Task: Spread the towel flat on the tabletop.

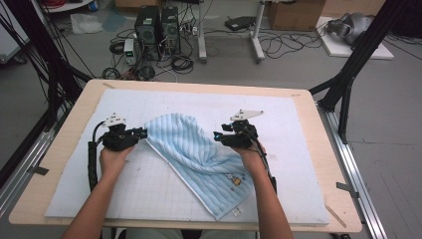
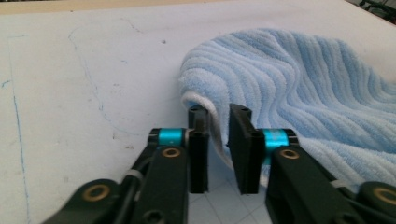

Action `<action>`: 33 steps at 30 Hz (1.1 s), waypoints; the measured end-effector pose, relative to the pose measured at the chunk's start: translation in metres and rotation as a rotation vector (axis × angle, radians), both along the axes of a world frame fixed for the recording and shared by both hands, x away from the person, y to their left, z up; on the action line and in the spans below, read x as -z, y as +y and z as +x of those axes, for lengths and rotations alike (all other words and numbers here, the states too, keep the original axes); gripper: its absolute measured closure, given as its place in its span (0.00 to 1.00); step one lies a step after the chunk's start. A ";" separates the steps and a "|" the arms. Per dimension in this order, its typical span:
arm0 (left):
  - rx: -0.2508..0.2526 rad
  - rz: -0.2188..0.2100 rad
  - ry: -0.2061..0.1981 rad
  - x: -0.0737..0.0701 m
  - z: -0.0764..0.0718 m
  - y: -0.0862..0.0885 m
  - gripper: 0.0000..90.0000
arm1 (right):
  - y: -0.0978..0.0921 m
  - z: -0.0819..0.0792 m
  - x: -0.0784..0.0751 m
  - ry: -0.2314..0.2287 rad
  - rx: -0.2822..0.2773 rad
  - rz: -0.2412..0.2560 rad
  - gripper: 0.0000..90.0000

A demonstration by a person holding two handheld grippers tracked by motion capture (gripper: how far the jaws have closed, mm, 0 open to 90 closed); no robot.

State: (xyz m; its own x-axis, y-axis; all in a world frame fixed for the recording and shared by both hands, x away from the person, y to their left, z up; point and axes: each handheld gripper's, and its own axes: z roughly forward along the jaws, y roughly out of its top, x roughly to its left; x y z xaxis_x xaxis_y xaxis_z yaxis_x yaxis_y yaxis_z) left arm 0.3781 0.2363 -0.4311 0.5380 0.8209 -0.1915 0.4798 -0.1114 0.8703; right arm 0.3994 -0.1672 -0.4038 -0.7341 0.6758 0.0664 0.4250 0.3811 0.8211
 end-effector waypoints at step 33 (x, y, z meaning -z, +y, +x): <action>-0.073 -0.046 -0.027 0.000 -0.013 0.012 0.44 | 0.077 0.045 0.026 0.072 -0.023 -0.158 0.97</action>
